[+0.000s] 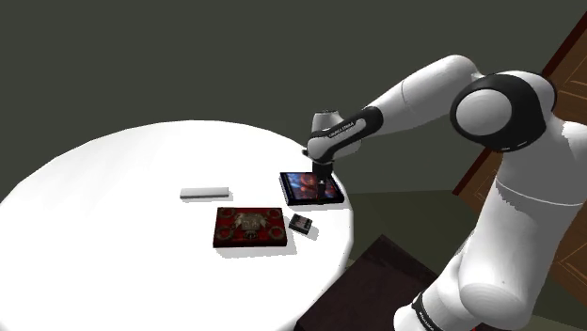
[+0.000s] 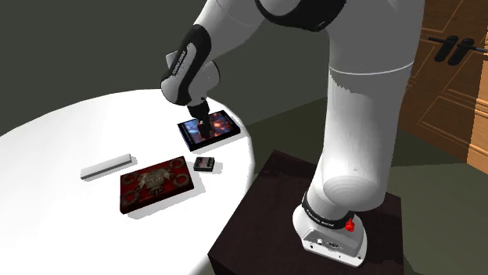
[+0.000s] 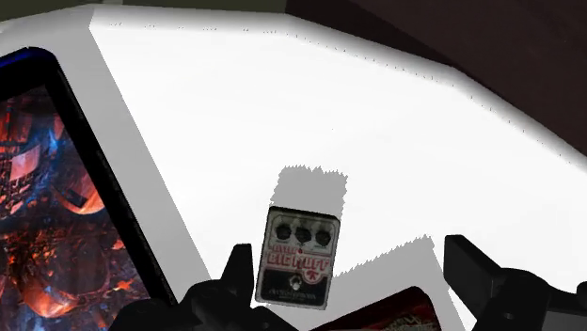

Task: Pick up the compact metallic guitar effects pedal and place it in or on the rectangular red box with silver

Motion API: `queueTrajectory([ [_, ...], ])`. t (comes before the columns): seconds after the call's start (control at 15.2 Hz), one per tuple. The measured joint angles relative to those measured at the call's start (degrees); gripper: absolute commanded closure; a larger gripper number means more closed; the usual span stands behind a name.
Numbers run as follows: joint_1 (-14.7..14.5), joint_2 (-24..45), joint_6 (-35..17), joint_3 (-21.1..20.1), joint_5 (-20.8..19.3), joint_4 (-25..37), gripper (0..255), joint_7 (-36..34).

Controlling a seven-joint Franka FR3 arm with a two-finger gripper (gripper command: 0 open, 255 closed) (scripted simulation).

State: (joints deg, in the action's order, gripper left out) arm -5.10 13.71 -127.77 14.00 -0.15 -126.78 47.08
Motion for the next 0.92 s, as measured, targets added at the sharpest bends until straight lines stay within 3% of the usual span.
queueTrajectory([
  [0.59, 1.59, 19.69, -3.78, -3.63, 1.17, 12.15, 0, 9.08],
  [0.92, 1.94, 23.01, -6.97, -4.19, 1.37, 11.98, 0, 9.86],
])
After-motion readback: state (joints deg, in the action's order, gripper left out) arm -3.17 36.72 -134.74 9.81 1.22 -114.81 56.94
